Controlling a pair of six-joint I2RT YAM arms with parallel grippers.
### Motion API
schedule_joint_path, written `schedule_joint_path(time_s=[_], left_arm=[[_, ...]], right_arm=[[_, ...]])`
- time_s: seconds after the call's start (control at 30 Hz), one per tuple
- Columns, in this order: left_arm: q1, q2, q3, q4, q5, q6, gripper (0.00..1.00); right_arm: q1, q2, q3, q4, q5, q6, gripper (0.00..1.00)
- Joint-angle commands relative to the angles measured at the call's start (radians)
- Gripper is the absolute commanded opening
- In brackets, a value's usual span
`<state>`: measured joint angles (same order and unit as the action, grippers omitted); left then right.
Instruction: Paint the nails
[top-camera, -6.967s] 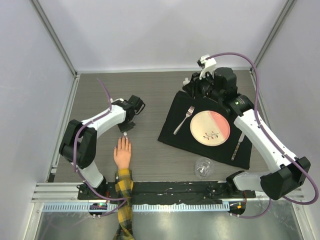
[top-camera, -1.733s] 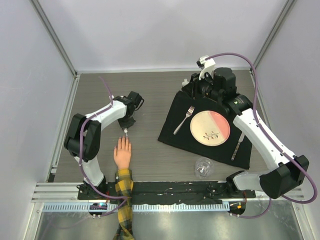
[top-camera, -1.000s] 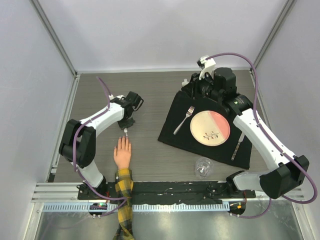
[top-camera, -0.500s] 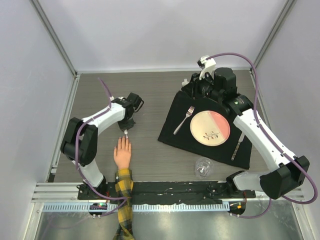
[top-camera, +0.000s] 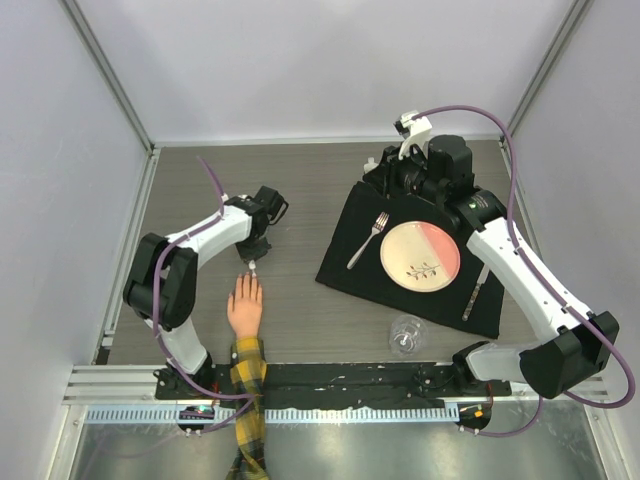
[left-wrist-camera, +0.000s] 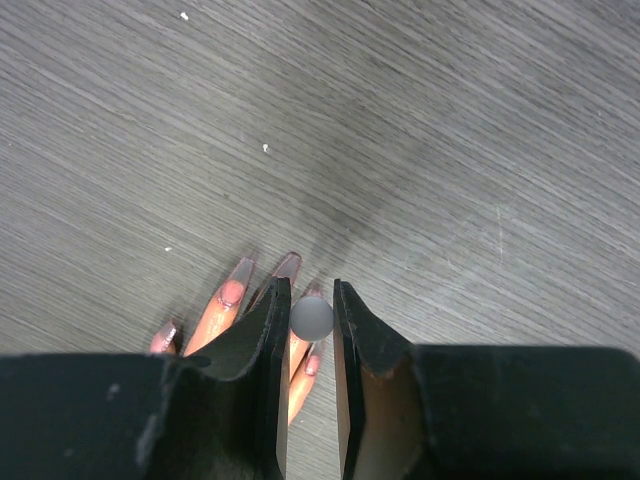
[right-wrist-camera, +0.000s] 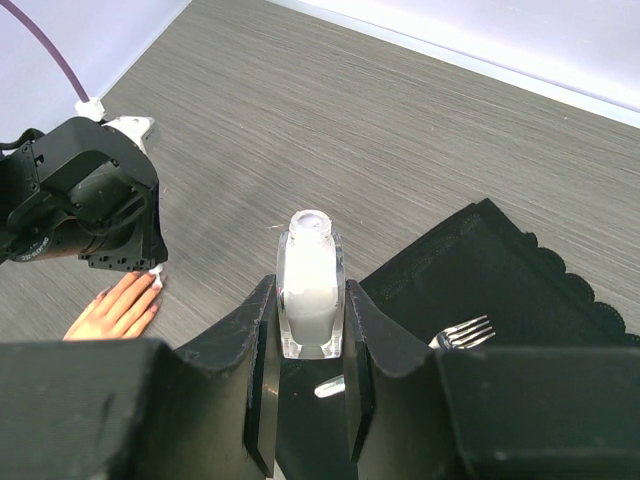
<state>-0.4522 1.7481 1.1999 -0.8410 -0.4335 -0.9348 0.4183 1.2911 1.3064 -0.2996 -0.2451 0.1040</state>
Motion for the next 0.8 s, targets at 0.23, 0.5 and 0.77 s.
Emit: schedule_joint_path(time_s=[0.23, 0.5, 0.77], left_arm=[[0.010, 0.019, 0.036, 0.016, -0.024, 0.005, 0.00], [0.017, 0.034, 0.049, 0.019, -0.022, 0.010, 0.00], [0.024, 0.040, 0.058, 0.022, -0.022, 0.022, 0.00]], right_arm=[[-0.004, -0.009, 0.034, 0.056, 0.003, -0.013, 0.00], [-0.003, -0.003, 0.039, 0.053, 0.007, -0.016, 0.00], [-0.003, 0.007, 0.048, 0.053, 0.009, -0.023, 0.00]])
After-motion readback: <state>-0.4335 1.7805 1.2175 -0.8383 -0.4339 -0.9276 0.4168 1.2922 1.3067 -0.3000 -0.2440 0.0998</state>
